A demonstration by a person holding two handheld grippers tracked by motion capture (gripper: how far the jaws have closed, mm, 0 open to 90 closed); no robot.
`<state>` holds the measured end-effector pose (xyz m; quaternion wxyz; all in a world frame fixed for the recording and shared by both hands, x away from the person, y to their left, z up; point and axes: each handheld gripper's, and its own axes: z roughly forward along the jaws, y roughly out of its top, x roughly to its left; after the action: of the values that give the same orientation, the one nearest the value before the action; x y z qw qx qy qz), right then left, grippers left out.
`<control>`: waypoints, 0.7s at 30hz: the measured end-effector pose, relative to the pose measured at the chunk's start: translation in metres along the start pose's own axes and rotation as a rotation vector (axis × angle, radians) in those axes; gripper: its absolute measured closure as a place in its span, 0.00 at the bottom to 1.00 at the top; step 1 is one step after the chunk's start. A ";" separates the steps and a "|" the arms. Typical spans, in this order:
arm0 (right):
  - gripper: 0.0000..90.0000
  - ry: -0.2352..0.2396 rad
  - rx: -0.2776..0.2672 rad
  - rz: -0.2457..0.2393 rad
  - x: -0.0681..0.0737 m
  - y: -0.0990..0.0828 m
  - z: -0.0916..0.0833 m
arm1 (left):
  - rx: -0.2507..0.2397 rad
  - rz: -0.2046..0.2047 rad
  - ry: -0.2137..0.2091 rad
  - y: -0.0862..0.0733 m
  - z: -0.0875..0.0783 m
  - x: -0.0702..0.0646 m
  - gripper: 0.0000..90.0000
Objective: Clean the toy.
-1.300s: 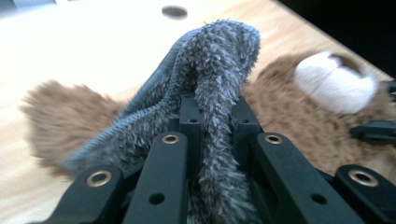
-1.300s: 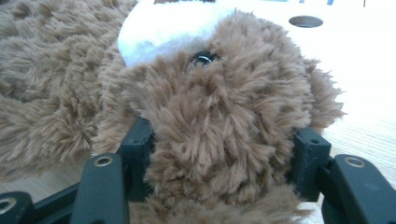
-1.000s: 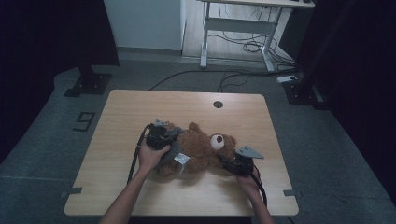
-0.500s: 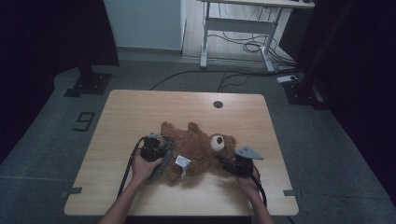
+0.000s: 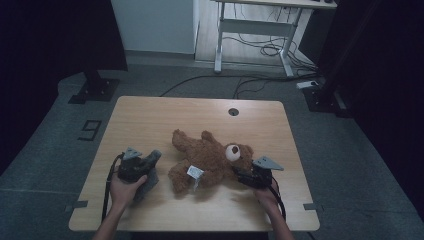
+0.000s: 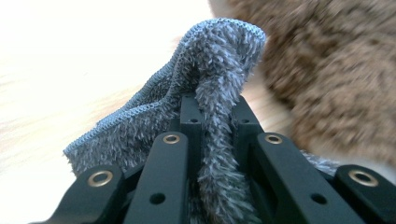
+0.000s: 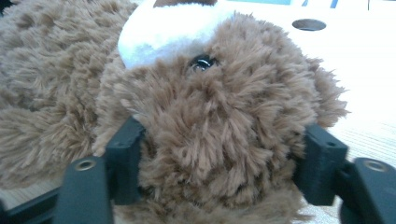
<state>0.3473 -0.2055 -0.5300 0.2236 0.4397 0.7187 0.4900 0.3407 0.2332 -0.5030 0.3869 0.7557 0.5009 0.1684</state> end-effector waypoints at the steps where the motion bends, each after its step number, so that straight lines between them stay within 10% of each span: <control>1: 0.27 0.001 -0.001 0.005 0.000 0.000 0.000 | 0.002 0.000 0.008 -0.003 -0.002 0.002 0.88; 11: 0.19 0.036 -0.034 0.013 -0.003 0.005 -0.005 | 0.076 -0.023 0.154 -0.031 -0.011 0.028 0.85; 18: 0.22 0.019 -0.087 0.023 -0.004 0.008 -0.012 | 0.124 -0.007 0.182 -0.037 -0.003 0.035 0.78; 21: 0.22 0.027 -0.121 0.025 -0.005 0.011 -0.020 | 0.138 0.031 0.186 -0.032 0.000 0.031 0.49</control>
<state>0.3395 -0.2184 -0.5128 0.2337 0.4278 0.6852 0.5412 0.3345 0.2667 -0.5316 0.2831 0.7693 0.5334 0.2086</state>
